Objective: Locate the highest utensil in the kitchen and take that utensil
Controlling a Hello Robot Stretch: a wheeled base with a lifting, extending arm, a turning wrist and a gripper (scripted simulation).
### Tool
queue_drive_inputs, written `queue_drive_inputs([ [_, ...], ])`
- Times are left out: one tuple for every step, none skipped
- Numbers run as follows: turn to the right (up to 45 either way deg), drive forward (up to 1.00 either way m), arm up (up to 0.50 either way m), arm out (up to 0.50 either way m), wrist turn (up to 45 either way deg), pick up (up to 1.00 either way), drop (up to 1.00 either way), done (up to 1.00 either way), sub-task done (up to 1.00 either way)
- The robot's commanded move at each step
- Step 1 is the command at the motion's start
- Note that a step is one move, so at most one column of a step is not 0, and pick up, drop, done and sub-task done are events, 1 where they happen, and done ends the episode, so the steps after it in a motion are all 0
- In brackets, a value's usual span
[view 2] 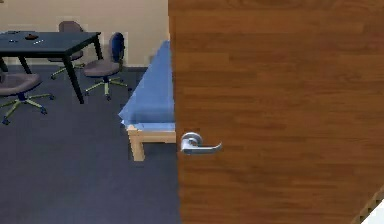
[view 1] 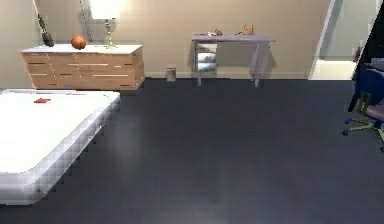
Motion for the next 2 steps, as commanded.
queue_drive_inputs([
  [18.0,0.0,0.0,0.0,0.0,0.0,0.0,0.0,0.0],
  [0.0,0.45,0.0,0.0,0.0,0.0,0.0,0.0,0.0],
])
